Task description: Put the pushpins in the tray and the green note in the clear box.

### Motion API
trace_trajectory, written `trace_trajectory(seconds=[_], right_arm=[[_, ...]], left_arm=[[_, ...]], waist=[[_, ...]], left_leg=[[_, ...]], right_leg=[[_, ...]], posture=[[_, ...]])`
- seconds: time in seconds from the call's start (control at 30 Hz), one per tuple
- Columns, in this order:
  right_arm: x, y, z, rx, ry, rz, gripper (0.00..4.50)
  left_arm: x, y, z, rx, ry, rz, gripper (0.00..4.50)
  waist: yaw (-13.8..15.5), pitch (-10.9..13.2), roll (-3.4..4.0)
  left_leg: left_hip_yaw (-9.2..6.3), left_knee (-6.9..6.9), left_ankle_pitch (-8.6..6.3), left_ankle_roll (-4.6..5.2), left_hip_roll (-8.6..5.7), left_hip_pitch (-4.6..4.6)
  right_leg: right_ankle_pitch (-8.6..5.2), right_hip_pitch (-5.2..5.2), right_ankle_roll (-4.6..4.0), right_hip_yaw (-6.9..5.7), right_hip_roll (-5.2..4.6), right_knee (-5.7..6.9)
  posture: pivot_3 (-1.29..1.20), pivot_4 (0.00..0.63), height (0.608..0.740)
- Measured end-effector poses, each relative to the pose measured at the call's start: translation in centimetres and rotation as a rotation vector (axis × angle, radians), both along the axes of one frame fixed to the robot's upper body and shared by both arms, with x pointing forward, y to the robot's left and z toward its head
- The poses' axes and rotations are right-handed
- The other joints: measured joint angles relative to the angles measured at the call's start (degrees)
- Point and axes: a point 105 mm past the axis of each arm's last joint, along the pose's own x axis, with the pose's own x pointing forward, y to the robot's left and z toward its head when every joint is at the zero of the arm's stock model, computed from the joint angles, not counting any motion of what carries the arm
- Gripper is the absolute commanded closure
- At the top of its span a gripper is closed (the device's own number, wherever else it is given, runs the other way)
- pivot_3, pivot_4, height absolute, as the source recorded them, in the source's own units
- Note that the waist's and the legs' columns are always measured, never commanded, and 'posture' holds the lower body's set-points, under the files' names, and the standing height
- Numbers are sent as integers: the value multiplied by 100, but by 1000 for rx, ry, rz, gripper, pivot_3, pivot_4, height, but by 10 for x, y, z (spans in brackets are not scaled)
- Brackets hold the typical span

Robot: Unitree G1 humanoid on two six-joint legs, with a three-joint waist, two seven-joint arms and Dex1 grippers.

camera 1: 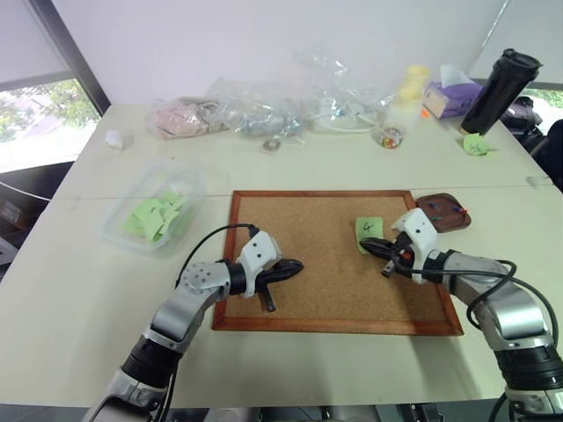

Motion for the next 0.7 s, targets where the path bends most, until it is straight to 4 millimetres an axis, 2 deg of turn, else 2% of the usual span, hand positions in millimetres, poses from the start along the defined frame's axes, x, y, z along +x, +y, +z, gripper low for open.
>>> trace_trajectory(seconds=[0.2,0.4,0.47,0.57,0.63,0.7], right_arm=[[-7,1,47,-41,-118,70,4464],[-14,11,47,-53,-97,135,4464],[-19,18,48,-77,-98,182,4464],[-23,24,49,-85,-101,220,4500],[-25,28,48,-97,-97,239,4500],[-28,33,45,-110,-91,268,4500]], left_arm=[[0,1,-1,4,4,5,4500],[0,2,0,5,-2,5,4500],[2,8,1,21,-4,3,4500],[9,31,7,29,34,44,3579],[13,42,19,-2,66,63,2570],[18,41,43,-89,86,49,1524]], waist=[[0,1,-2],[0,1,-3],[-21,2,-4],[-54,3,-5],[-51,4,-6],[15,7,-12]], left_leg=[[-1,-2,0,0,3,2],[-1,-2,0,0,3,1],[0,-4,0,0,9,1],[0,-5,0,0,12,0],[0,-3,0,0,8,-2],[-4,4,0,0,3,-7]], right_leg=[[0,3,0,-1,1,-1],[0,2,0,-1,1,-1],[0,-1,0,-1,1,-1],[0,-4,0,-1,3,0],[0,-4,0,-2,2,0],[0,-3,0,-5,1,-1]], posture=[[0,150,740],[0,150,740],[0,150,740],[0,150,740],[0,150,740],[0,150,740]])
